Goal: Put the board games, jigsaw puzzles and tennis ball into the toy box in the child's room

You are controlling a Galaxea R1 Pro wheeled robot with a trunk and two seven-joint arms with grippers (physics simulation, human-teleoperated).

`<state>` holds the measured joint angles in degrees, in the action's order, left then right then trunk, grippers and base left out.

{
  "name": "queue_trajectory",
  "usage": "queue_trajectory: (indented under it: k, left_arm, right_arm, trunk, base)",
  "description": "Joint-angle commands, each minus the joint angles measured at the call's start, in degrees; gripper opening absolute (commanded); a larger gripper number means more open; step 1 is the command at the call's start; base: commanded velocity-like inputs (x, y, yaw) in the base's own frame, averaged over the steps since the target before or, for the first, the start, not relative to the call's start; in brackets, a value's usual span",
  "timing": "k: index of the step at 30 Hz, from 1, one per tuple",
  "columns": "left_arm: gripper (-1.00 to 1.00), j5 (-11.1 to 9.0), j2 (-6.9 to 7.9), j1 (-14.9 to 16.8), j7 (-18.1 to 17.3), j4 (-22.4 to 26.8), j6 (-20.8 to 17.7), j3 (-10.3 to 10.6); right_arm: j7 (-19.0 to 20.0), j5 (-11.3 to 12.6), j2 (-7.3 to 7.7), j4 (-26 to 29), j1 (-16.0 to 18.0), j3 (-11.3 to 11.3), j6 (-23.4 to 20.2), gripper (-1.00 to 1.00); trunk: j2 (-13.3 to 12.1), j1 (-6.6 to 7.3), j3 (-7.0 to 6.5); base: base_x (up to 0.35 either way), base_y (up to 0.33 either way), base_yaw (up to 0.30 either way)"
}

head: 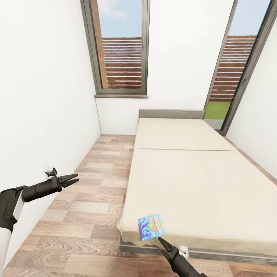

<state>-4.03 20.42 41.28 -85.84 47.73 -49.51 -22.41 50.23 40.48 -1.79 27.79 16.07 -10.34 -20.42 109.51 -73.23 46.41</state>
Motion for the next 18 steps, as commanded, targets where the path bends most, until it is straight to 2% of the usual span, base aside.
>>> queue_trajectory:
  k: [1,4,18]
  left_arm:
    - [1.00,0.0,0.00,0.0,-0.2,0.0,-0.6,0.0]
    - [1.00,0.0,-0.01,0.0,-0.2,0.0,-0.6,0.0]
    - [1.00,0.0,-0.03,0.0,-0.2,0.0,-0.6,0.1]
  right_arm:
    - [0.1,0.1,-0.05,0.0,0.0,-0.2,-0.3,1.00]
    - [0.2,0.0,-0.02,0.0,0.0,-0.1,0.2,1.00]
    - [0.6,-1.0,-0.22,0.4,0.1,0.1,0.7,1.00]
  trunk:
    - [0.4,-0.22,0.23]
    - [1.6,-0.88,0.77]
    - [1.6,-0.88,0.77]
  base:
    - [0.000,0.000,0.000]
    - [0.000,0.000,0.000]
    - [0.000,0.000,0.000]
